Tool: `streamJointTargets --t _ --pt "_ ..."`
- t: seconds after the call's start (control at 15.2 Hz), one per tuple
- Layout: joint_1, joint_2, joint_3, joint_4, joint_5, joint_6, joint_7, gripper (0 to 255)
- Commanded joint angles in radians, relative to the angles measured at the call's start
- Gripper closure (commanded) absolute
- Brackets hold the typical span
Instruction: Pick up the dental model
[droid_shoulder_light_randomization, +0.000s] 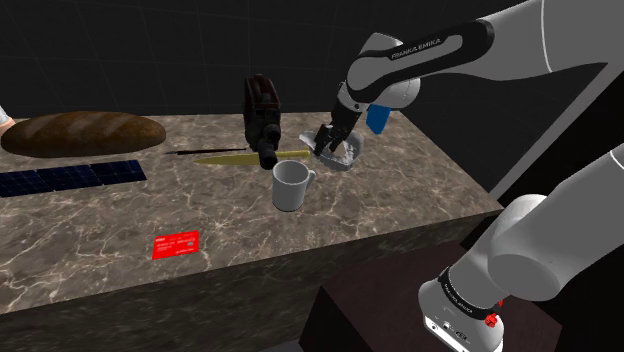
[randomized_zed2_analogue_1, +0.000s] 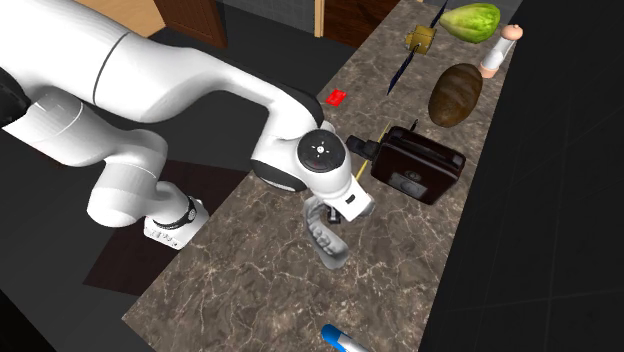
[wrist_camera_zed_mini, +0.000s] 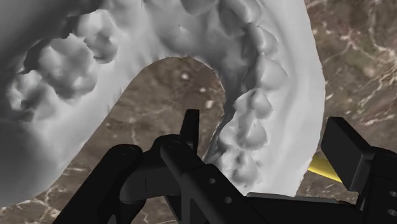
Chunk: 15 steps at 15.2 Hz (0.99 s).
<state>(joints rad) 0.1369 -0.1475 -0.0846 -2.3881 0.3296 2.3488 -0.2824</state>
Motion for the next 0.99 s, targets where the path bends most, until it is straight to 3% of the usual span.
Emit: streamJointTargets --t 0.0,0.92 --pt "-0.002 -0.015 0.001 0.010 -0.010 -0.024 0.012 255" --pt "-0.012 -0.087 0.003 0.106 -0.055 -0.185 0.070 255"
